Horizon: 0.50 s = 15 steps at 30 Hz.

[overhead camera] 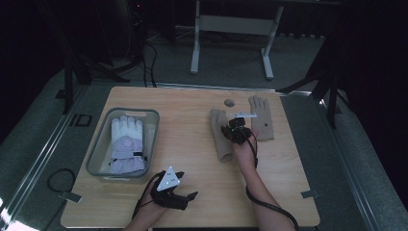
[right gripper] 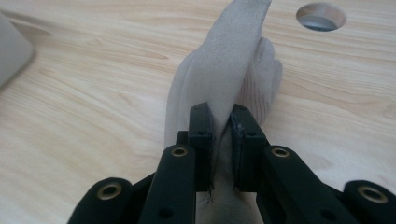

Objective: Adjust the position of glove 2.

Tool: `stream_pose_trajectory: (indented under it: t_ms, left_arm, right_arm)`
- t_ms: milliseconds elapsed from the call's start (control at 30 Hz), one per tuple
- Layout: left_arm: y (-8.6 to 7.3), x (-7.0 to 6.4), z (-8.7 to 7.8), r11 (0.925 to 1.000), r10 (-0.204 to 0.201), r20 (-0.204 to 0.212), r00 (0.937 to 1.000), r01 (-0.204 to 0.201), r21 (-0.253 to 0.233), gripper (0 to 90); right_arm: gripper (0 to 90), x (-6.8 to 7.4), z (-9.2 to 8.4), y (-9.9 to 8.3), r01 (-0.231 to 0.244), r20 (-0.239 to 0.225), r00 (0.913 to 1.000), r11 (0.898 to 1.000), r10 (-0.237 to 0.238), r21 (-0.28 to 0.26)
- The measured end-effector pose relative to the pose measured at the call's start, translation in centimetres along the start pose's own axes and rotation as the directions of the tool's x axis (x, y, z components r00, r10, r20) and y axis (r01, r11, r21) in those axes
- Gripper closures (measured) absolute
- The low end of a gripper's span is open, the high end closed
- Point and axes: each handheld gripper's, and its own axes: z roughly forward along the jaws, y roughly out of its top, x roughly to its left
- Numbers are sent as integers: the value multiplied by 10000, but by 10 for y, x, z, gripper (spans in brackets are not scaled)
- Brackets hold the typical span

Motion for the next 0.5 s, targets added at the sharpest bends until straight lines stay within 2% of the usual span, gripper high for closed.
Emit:
stream_pose_trajectory:
  t_ms: [33, 67, 200, 300, 500]
  left_arm:
    - [0, 0, 0, 10000, -42, -18, 10000, 42, -30, 146]
    - [0, 0, -1, 10000, -43, -13, 10000, 42, -52, 145]
    - [0, 0, -2, 9999, -32, -77, 10000, 31, -103, 145]
    - [0, 1, -2, 9999, -53, -106, 9999, 51, -127, 146]
    - [1, -1, 0, 9999, 35, -103, 9999, -37, -112, 146]
  right_arm:
    - [805, 3, -6, -2, -110, 42, 9999, 9999, 111, -116]
    - [805, 6, -11, -3, 5, 193, 9998, 9999, -2, -171]
    - [805, 15, -27, -9, -86, 371, 9993, 9994, 99, -341]
    - [804, 19, -39, -17, -675, 78, 9977, 9963, 680, -538]
    - [803, 35, -55, -38, -730, 80, 9972, 9952, 737, -656]
